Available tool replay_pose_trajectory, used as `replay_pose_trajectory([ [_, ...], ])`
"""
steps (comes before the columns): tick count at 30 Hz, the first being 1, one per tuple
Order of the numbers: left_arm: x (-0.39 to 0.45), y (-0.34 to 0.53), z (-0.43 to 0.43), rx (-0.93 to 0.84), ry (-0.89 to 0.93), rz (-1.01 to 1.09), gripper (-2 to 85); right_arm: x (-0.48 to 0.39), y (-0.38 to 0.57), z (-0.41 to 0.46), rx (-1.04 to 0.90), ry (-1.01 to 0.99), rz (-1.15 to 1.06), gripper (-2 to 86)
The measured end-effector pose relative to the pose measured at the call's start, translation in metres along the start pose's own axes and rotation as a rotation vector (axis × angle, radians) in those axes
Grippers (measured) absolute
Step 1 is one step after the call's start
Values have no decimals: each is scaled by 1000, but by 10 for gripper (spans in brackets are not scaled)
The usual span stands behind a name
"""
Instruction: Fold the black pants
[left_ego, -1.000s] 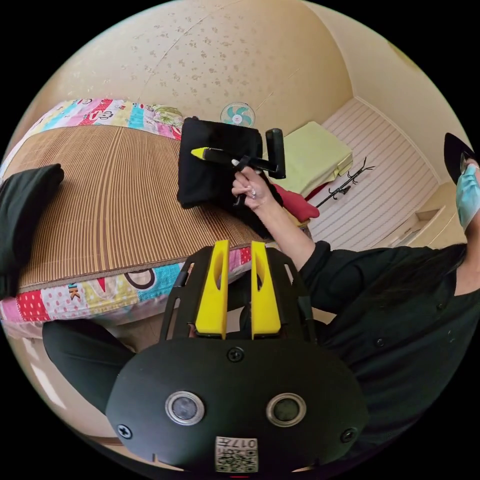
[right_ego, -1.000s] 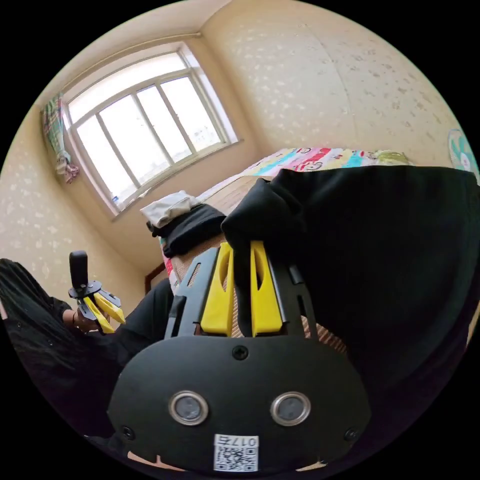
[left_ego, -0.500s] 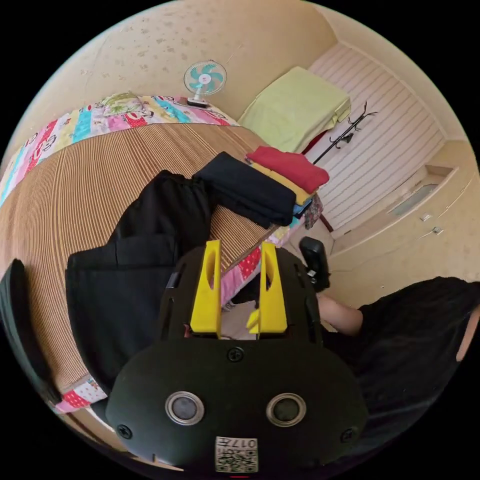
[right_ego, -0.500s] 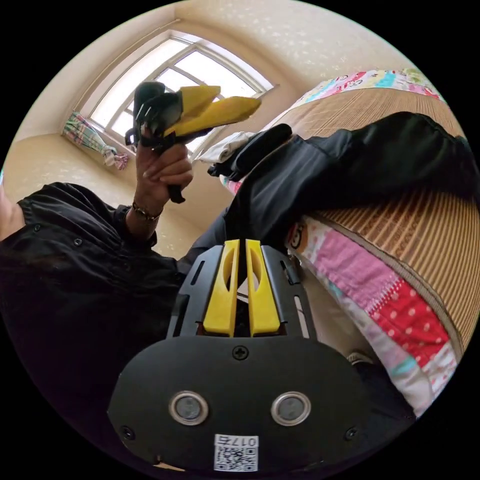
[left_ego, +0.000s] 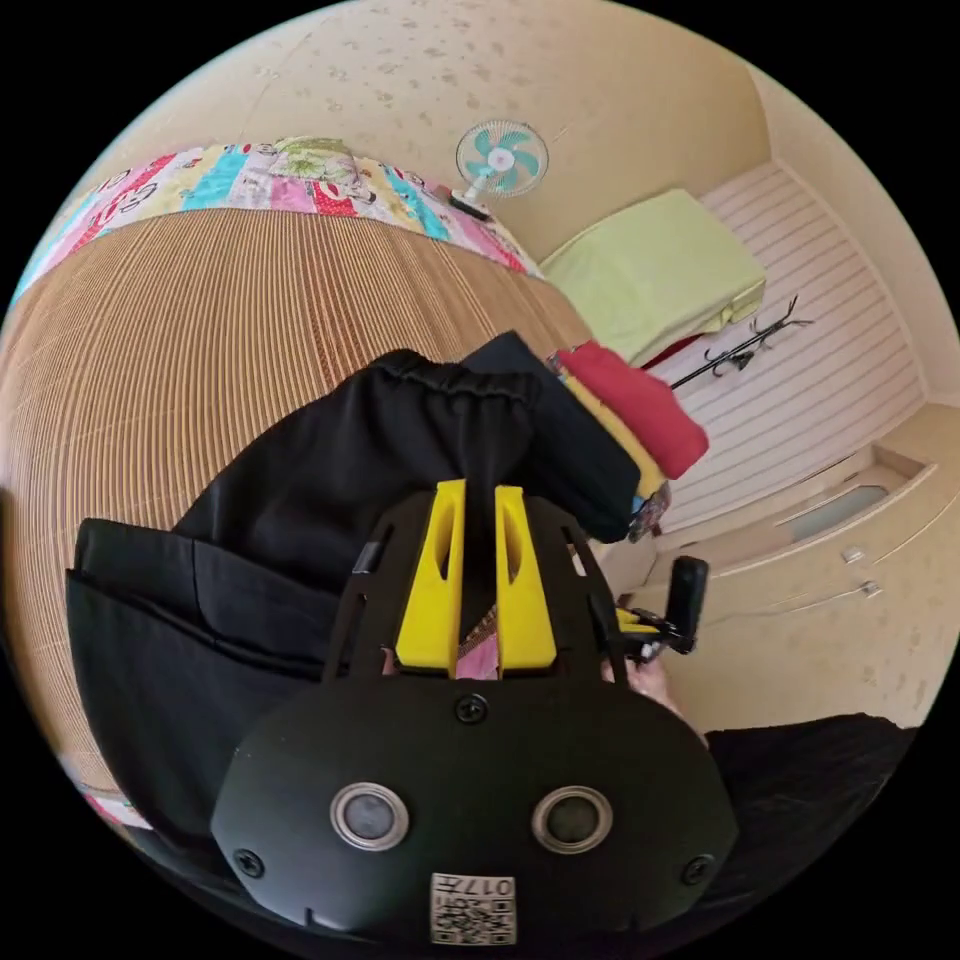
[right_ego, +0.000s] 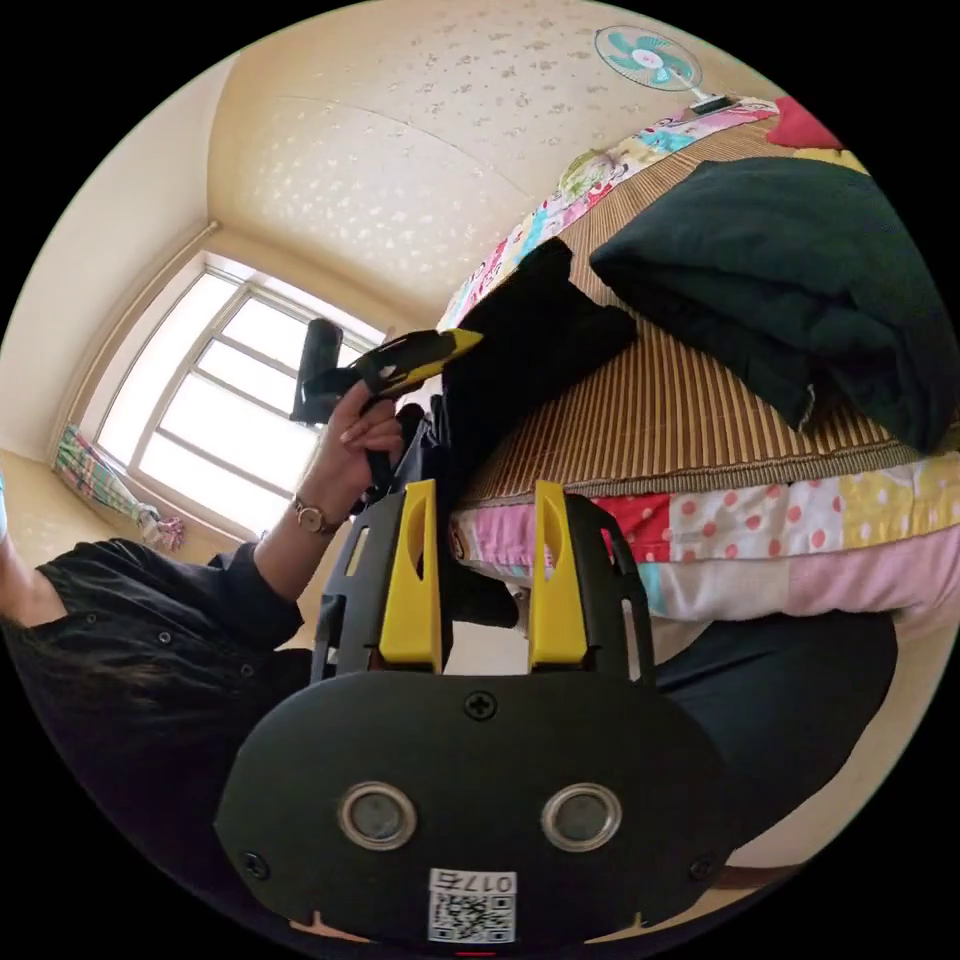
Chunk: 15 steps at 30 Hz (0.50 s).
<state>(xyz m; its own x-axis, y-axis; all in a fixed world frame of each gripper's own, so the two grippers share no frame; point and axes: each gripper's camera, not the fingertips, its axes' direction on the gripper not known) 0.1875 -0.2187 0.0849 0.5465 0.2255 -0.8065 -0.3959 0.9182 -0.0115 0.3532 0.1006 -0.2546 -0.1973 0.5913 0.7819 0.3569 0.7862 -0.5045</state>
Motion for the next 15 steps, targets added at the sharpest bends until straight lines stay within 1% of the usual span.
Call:
replay_pose_trajectory([
  [1, -1, 10, -33, 60, 25, 1, 52, 10, -12, 12, 40, -16, 44, 154],
  [2, 1, 15, -49, 85, 23, 10, 52, 21, -27, 31, 60, -37, 104, 162],
  [3, 7, 24, -78, 121, 16, 38, 51, 26, -35, 43, 55, -56, 138, 164],
  [5, 20, 40, -124, 183, 29, 85, 41, 32, -67, 98, 29, -159, 209, 152],
  [7, 30, 64, -187, 267, 48, 127, 37, 23, -84, 127, 46, -115, 253, 114],
  [8, 30, 71, -205, 294, 54, 130, 35, 11, -92, 134, 73, -57, 264, 72],
  [9, 29, 85, -241, 353, 56, 117, 33, 1, -96, 133, 86, -66, 245, 51],
  [10, 28, 100, -281, 420, 49, 98, 30, -27, -100, 121, 133, -120, 184, 44],
  [11, 30, 109, -302, 461, 41, 99, 29, -67, -100, 99, 208, -138, 86, 38],
  [12, 36, 127, -344, 548, 12, 117, 26, -91, -98, 86, 242, -135, 24, 36],
  [13, 46, 148, -388, 647, -20, 145, 23, -142, -93, 59, 303, -129, -107, 33],
  [14, 51, 158, -410, 701, -31, 158, 22, -194, -85, 31, 360, -152, -252, 32],
  [15, 62, 179, -451, 814, -36, 186, 20, -219, -80, 18, 387, -166, -320, 31],
])
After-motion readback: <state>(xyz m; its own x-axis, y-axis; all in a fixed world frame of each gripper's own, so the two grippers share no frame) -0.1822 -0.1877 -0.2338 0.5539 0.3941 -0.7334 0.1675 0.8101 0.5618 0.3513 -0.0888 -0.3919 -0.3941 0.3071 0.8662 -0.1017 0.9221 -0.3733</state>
